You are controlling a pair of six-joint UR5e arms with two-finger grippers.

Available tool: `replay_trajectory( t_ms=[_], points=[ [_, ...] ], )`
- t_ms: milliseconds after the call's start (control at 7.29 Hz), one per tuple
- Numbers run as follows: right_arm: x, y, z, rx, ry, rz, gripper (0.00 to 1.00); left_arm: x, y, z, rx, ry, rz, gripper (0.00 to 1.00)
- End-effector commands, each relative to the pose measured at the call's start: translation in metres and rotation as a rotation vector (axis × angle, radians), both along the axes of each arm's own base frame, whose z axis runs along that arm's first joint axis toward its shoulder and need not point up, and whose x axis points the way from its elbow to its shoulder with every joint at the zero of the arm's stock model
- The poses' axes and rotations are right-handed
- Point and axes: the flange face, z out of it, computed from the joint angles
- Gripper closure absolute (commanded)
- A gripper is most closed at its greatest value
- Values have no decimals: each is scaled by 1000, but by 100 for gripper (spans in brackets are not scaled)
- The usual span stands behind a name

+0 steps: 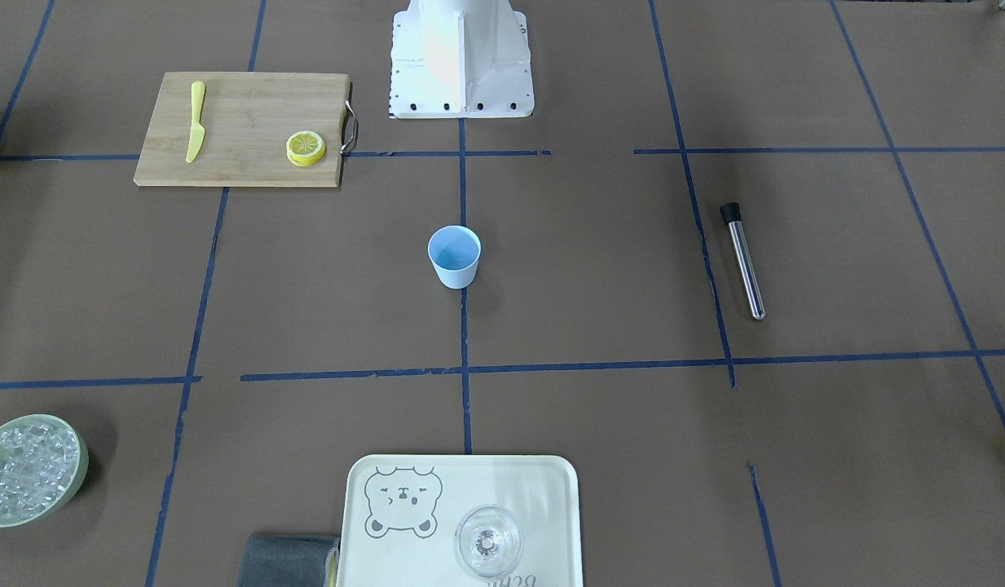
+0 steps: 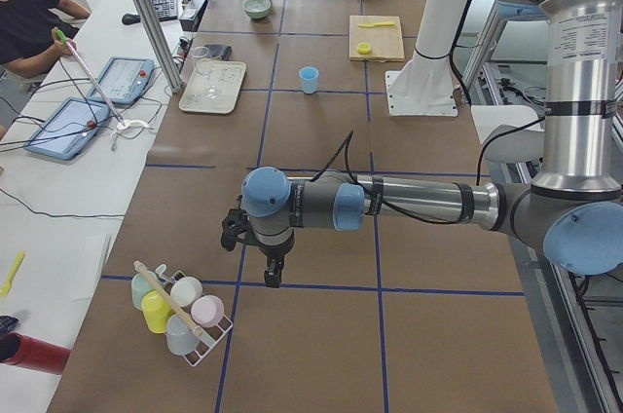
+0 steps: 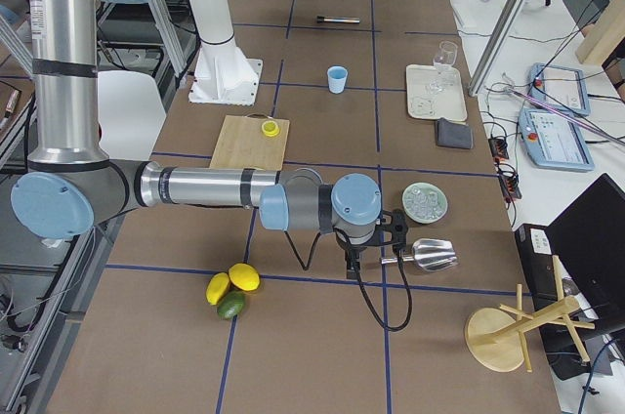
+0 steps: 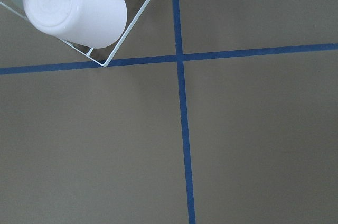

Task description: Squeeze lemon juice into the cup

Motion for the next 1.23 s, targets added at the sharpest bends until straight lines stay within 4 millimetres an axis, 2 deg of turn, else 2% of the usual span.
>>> replay_trajectory(
  t_ms=[0, 137, 274, 411, 685, 823, 960, 1097],
  points=[
    [-14, -10, 1, 21, 77, -27, 0, 0, -1, -6, 12, 0, -1, 0],
    [-15, -12, 3, 20, 76, -26, 0, 0, -2, -7, 15, -2, -1, 0],
    [-19, -20, -6, 22, 74, -19, 0, 0, -3, -9, 25, -2, 1, 0],
    [-41, -48, -34, 44, 70, -37, 0, 0, -5, -16, 44, 0, 4, 0],
    [-64, -63, -57, 75, 57, -58, 0, 2, -16, -57, 125, -2, 4, 0],
    [-95, -69, -71, 65, 49, -79, 0, 3, -30, -79, 170, 0, 7, 0],
    [-126, -69, -103, 73, 26, -90, 0, 7, -40, -91, 194, 0, 15, 0],
    [-167, -59, -142, 41, 10, -73, 0, 21, -46, -98, 208, 3, 42, 0]
  ],
)
